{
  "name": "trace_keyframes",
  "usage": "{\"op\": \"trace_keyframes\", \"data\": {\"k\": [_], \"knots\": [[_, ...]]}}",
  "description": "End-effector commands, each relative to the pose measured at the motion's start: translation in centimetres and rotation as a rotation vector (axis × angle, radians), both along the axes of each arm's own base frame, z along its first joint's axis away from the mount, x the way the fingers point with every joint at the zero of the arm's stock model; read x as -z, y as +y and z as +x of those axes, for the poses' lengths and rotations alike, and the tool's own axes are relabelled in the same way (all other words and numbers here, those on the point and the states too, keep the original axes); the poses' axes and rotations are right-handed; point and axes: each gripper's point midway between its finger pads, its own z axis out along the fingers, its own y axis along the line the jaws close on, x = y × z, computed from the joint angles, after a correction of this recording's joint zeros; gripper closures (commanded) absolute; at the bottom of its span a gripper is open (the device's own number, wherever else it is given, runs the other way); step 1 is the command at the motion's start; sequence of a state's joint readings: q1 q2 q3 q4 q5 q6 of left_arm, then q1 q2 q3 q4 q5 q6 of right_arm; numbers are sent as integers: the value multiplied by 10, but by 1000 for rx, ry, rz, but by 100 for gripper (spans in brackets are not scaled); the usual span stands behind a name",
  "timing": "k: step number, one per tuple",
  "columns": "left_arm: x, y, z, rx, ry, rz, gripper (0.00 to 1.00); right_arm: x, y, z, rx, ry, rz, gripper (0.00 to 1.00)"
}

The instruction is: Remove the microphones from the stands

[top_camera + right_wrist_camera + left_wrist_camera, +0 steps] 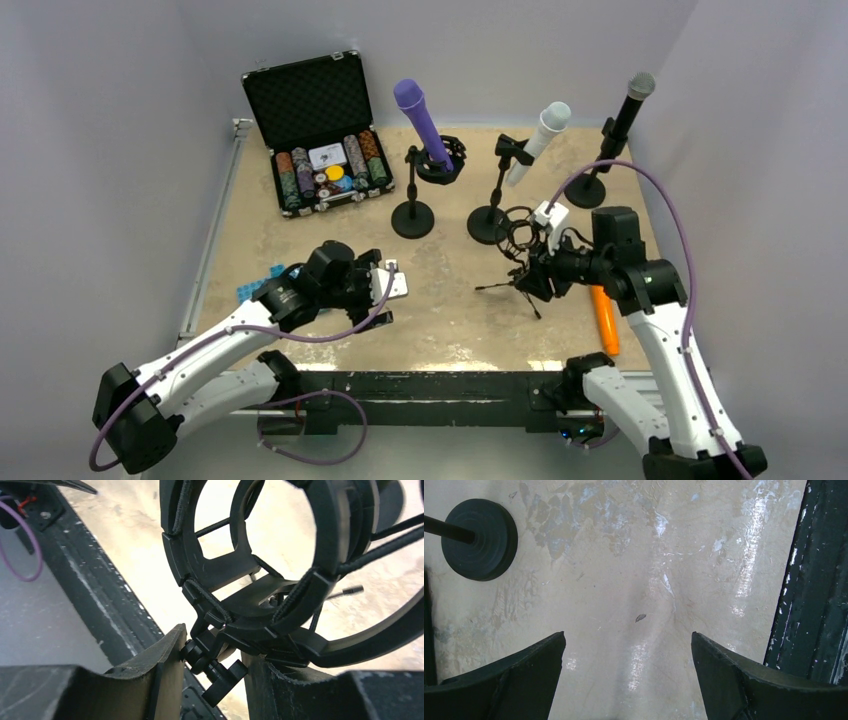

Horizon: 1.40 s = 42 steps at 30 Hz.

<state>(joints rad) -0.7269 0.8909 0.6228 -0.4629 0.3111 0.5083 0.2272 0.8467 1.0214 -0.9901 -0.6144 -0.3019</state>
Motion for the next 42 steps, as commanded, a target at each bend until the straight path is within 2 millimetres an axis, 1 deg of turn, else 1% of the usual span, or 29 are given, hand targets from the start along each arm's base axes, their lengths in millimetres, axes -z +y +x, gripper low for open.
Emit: {"op": "trace_keyframes", "data": {"k": [1,3,6,9,14,19,24,27,29,31,33,35,39,40,42], "knots": [[-26,-14,11,7,-40,-68,0,15,-27,3,17,-46,-81,100],[-27,-15,12,7,-39,-69,0,22,-34,4,43,-3,-83,100],[-27,-16,13,10,-41,-65,0,28,-46,11,105,60,-89,100],[-26,-16,12,12,-40,-66,0,33,-60,21,172,86,-107,100],[-25,-15,11,16,-41,-71,0,39,-74,33,226,106,-114,100],[-27,-15,11,20,-45,-71,0,42,-95,57,318,104,-117,100],[-28,-16,11,23,-44,-73,0,35,-109,82,417,79,-116,100],[-27,-17,10,24,-39,-73,0,39,-117,90,481,98,-128,98],[-28,-17,10,24,-38,-73,0,44,-119,89,496,124,-131,84],[-28,-16,11,17,-41,-72,0,49,-118,88,500,141,-126,72],[-28,-16,12,7,-41,-72,0,46,-116,86,498,137,-115,62],[-30,-16,14,-5,-43,-76,0,35,-117,86,518,119,-111,52],[-35,-18,15,-8,-44,-86,0,-2,-117,85,555,62,-92,25],[-35,-18,16,-8,-43,-89,0,-10,-116,84,554,47,-86,19],[-35,-20,16,-7,-43,-91,0,-20,-115,82,562,28,-76,15]]}}
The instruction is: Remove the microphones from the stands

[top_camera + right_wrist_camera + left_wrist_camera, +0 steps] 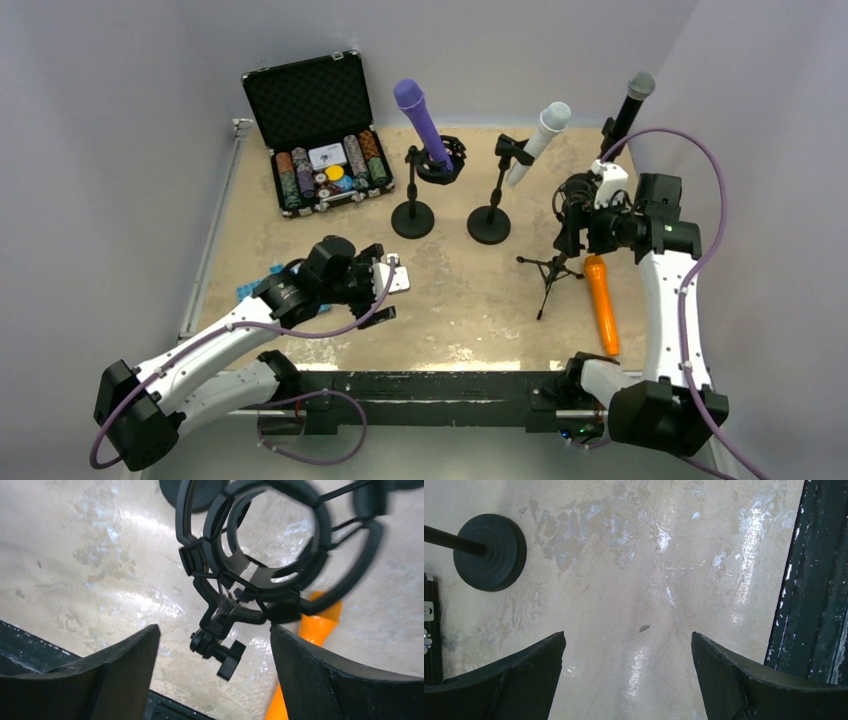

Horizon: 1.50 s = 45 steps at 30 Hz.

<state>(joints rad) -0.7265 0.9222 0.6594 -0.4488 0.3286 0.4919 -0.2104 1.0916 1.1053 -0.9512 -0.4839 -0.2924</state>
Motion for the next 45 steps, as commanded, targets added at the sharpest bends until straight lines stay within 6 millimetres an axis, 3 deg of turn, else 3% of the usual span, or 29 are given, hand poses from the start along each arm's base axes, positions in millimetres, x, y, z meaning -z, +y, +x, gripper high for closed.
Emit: {"op": "trace_keyframes", "data": {"k": [1,5,8,12,16,22,26,30,34,38,42,45], "knots": [[-25,-11,12,-12,-47,-68,0,-47,1,-2,33,-107,-4,14],[-42,-15,20,-48,-71,-110,0,-57,3,-9,46,-101,6,10],[-80,-20,41,-128,-173,-209,0,-74,3,-15,61,-123,-1,10],[-129,-35,73,-258,-183,-351,0,-120,9,-21,46,-223,4,8],[-153,-53,89,-288,-99,-437,1,-165,38,-35,-99,-382,84,5],[-156,-50,110,-343,-143,-453,1,-229,82,-60,-337,-581,201,1],[-141,-35,122,-470,-84,-424,0,-270,99,-49,-455,-665,181,1],[-128,-26,112,-479,-61,-381,0,-302,133,-35,-595,-739,160,1],[-123,-21,89,-430,1,-348,4,-317,169,3,-624,-801,170,1],[-117,-11,72,-377,-9,-292,6,-312,210,33,-638,-883,157,1],[-123,0,82,-394,-127,-269,5,-296,248,54,-681,-897,170,1],[-127,0,99,-426,-172,-312,13,-286,262,77,-645,-853,178,1]]}}
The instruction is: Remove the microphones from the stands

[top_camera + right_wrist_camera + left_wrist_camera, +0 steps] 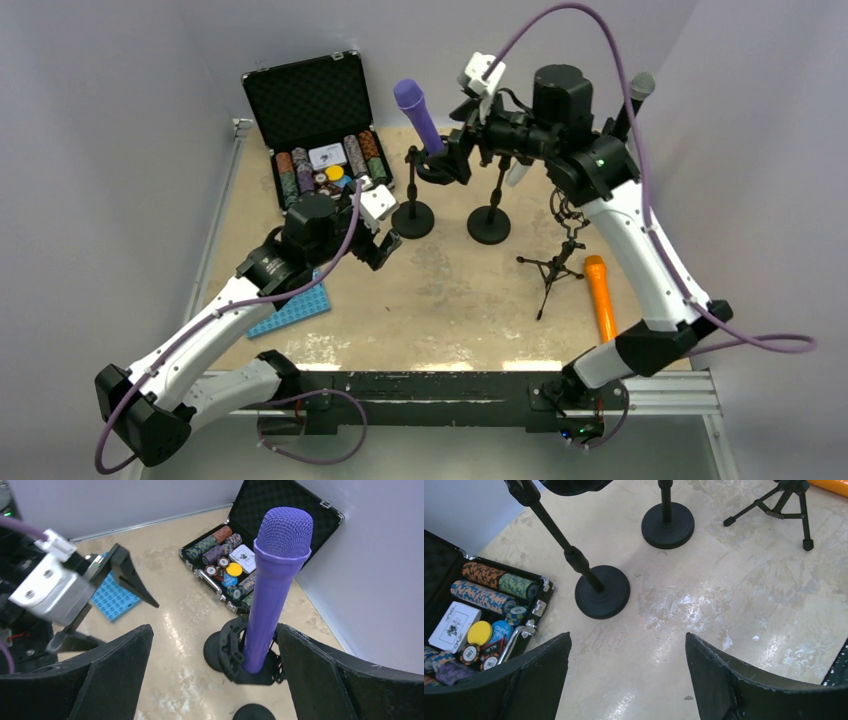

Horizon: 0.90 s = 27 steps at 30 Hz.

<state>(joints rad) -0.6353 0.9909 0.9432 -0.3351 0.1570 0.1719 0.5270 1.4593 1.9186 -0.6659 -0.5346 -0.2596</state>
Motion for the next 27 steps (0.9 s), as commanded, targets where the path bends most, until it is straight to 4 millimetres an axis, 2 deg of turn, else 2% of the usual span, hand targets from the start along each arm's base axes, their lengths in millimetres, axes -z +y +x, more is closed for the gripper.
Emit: {"op": "trace_keyframes", "data": {"k": [1,5,9,15,22,27], "knots": [[-5,1,23,-45,-79,-19,14,-32,15,34,82,-105,84,1],[-3,-14,19,1,-24,-74,14,-28,32,52,83,-99,93,3],[5,-13,16,-3,6,-66,15,-14,44,76,135,-76,92,6],[11,0,42,-160,-23,-74,16,2,58,90,139,-70,65,13],[8,-10,46,-130,-18,-85,17,18,60,96,150,-41,46,23],[-8,-21,72,-139,-144,-122,16,37,59,107,189,-2,21,37]]}}
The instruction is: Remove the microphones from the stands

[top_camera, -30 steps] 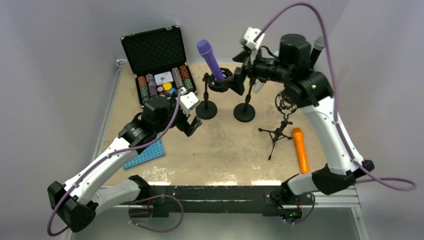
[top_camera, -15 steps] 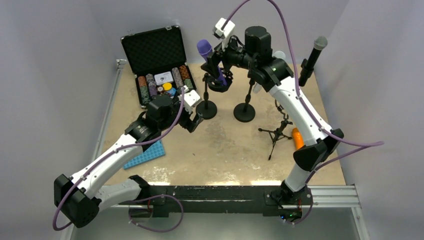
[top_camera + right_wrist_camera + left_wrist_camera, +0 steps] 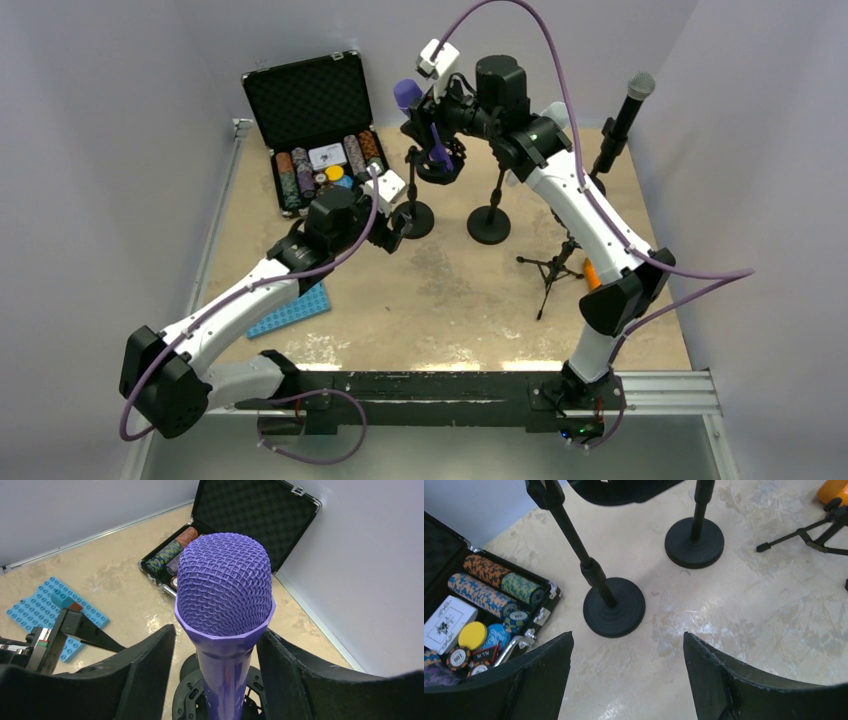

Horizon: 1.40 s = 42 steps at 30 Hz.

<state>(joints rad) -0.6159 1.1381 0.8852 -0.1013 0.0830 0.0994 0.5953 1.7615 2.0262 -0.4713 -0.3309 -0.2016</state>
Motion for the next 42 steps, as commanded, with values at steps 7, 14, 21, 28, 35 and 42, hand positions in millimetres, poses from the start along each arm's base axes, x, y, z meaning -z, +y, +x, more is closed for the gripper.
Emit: {"op": "trace_keyframes", "data": {"k": [7,14,21,28,35,42], "knots": [[-41,-20,47,-28,-177,-53,14,12,-4,15,59,6,-16,58],[-43,-23,47,-20,-177,-66,14,27,-8,20,89,30,-48,37],[-36,-19,39,-17,-151,-63,15,28,-9,19,72,37,-44,64],[-29,-16,34,-13,-136,-51,15,-30,-12,4,31,-79,25,100],[-19,-22,40,12,-149,-30,12,-54,-11,-15,-5,-62,107,100],[-17,-26,38,32,-133,-34,13,-56,-10,-17,-11,-60,118,100]]}}
